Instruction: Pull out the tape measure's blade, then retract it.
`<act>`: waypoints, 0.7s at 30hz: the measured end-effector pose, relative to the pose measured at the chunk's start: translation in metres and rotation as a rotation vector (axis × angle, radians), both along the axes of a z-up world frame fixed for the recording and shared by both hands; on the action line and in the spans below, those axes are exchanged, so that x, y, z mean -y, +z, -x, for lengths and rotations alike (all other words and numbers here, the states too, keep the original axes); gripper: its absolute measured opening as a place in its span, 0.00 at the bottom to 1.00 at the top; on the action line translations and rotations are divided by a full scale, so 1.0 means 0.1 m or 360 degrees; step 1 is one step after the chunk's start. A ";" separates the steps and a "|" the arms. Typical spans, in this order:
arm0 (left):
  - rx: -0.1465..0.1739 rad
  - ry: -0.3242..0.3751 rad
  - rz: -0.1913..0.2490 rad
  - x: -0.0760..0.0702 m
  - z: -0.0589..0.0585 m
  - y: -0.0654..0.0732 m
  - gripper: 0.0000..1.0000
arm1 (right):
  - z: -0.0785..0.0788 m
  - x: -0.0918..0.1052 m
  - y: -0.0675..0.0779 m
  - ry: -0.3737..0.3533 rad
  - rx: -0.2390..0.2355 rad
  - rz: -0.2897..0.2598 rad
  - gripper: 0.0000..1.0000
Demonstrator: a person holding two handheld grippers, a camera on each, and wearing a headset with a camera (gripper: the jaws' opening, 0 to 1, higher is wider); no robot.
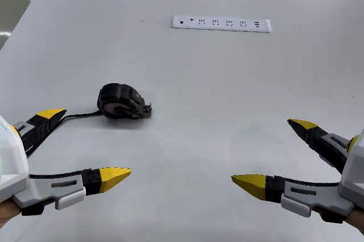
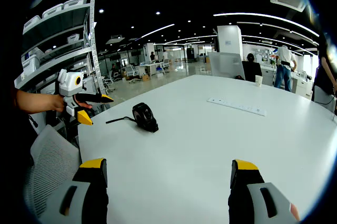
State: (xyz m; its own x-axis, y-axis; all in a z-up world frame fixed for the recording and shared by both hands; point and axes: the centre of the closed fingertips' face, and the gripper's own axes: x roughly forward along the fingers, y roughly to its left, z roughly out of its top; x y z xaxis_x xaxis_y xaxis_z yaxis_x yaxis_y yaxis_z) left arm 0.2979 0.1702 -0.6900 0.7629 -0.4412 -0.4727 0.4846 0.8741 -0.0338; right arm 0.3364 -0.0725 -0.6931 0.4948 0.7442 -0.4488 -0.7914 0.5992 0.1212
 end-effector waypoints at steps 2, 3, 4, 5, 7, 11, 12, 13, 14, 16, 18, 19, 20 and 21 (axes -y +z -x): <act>-0.0001 -0.0001 -0.0001 0.00 0.00 0.00 0.99 | 0.00 0.00 0.00 0.0000 0.0000 0.0003 0.97; 0.0000 0.0000 -0.0001 0.00 0.00 0.00 0.99 | 0.00 0.00 0.00 -0.0001 0.0001 0.0004 0.98; 0.0003 0.0002 -0.0002 -0.01 -0.01 0.00 0.99 | 0.00 0.00 0.00 0.0000 0.0000 0.0001 0.97; 0.0005 0.0003 -0.0004 0.00 0.00 0.01 0.99 | 0.00 0.00 0.00 -0.0001 -0.0004 -0.0001 0.98; 0.0005 0.0000 0.0002 0.00 0.00 0.01 0.99 | 0.00 0.00 0.00 0.0000 0.0005 0.0006 0.98; 0.0008 0.0004 0.0001 0.00 0.00 0.01 0.99 | 0.00 0.00 0.00 0.0003 0.0007 0.0008 0.99; 0.0012 0.0005 0.0001 -0.01 -0.01 0.01 0.99 | -0.01 0.00 0.01 0.0004 0.0015 0.0006 0.99; 0.0011 0.0006 0.0005 -0.01 -0.01 0.02 0.99 | -0.01 0.00 0.01 -0.0001 0.0015 0.0006 0.99; 0.0012 0.0008 0.0005 -0.01 -0.01 0.02 0.99 | -0.02 0.01 0.01 -0.0006 0.0019 0.0007 0.99; 0.0012 0.0006 0.0002 -0.01 0.00 0.02 0.99 | -0.03 0.02 0.02 -0.0015 0.0023 0.0007 0.99; 0.0008 0.0008 0.0002 -0.02 0.00 0.01 0.99 | -0.05 0.03 0.03 -0.0018 0.0050 0.0009 0.99; 0.0007 0.0007 0.0002 -0.02 0.00 0.01 0.99 | -0.05 0.03 0.04 -0.0018 0.0060 0.0006 0.99; 0.0006 0.0007 0.0001 -0.02 0.00 0.01 0.99 | -0.05 0.03 0.04 -0.0019 0.0058 0.0005 0.99; 0.0006 0.0008 0.0000 -0.02 0.01 0.01 0.99 | -0.05 0.04 0.03 -0.0023 0.0049 0.0005 0.99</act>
State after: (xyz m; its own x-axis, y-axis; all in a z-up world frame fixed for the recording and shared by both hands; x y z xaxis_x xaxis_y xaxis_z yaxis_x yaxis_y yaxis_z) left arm 0.2972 0.1723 -0.6885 0.7670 -0.4373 -0.4696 0.4802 0.8766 -0.0319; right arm 0.3415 -0.0762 -0.6896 0.5188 0.7356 -0.4355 -0.7861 0.6107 0.0951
